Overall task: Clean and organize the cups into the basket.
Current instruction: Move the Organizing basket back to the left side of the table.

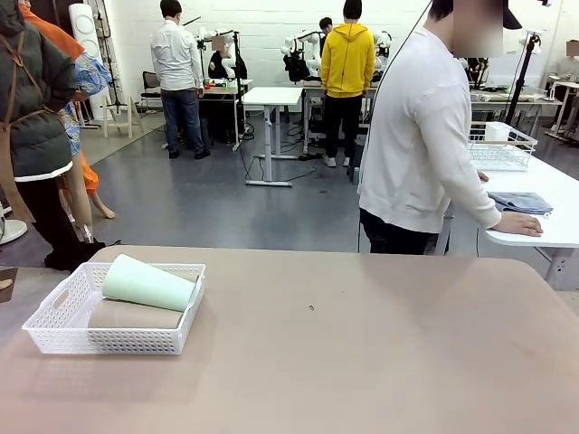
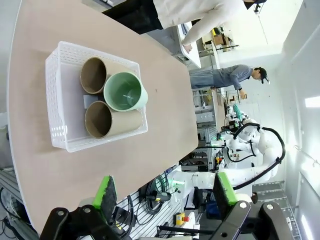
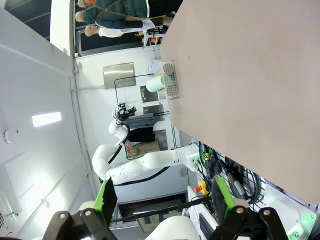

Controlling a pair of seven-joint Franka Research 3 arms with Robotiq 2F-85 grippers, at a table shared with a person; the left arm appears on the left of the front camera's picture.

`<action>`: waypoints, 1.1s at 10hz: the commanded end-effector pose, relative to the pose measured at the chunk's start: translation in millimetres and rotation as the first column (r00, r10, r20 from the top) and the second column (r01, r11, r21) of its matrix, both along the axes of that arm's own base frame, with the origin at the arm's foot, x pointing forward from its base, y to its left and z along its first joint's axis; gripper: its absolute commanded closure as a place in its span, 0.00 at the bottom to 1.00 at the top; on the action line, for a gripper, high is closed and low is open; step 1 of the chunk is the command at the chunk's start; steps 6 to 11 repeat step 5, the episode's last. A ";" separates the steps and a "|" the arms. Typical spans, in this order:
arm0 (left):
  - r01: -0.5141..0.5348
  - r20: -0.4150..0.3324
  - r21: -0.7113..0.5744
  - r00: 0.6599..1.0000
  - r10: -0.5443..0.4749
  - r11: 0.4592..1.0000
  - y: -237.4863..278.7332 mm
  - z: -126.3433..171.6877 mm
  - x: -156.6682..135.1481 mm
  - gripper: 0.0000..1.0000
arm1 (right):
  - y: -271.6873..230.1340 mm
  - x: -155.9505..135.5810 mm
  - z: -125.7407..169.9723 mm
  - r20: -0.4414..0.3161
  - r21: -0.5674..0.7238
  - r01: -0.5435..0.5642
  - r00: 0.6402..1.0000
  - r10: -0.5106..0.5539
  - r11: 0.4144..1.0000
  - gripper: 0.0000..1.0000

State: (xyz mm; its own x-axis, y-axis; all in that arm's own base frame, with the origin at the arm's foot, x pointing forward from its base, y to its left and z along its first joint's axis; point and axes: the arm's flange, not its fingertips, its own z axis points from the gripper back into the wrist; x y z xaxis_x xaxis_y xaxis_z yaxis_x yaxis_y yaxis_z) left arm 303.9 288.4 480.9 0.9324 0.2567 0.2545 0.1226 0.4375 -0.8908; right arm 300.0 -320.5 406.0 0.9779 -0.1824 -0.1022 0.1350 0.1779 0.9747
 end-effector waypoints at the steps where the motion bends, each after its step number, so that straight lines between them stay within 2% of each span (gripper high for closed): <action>1: -0.008 0.018 -0.022 1.000 0.008 1.000 -1.3 1.0 -0.8 0.00 | 4.1 -1.6 1.0 0.007 0.002 -0.003 1.000 0.003 1.000 0.00; 11: -0.008 0.018 -0.022 1.000 0.008 1.000 -1.3 1.0 -0.8 0.00 | 4.1 -1.6 1.0 0.007 0.002 -0.003 1.000 0.003 1.000 0.00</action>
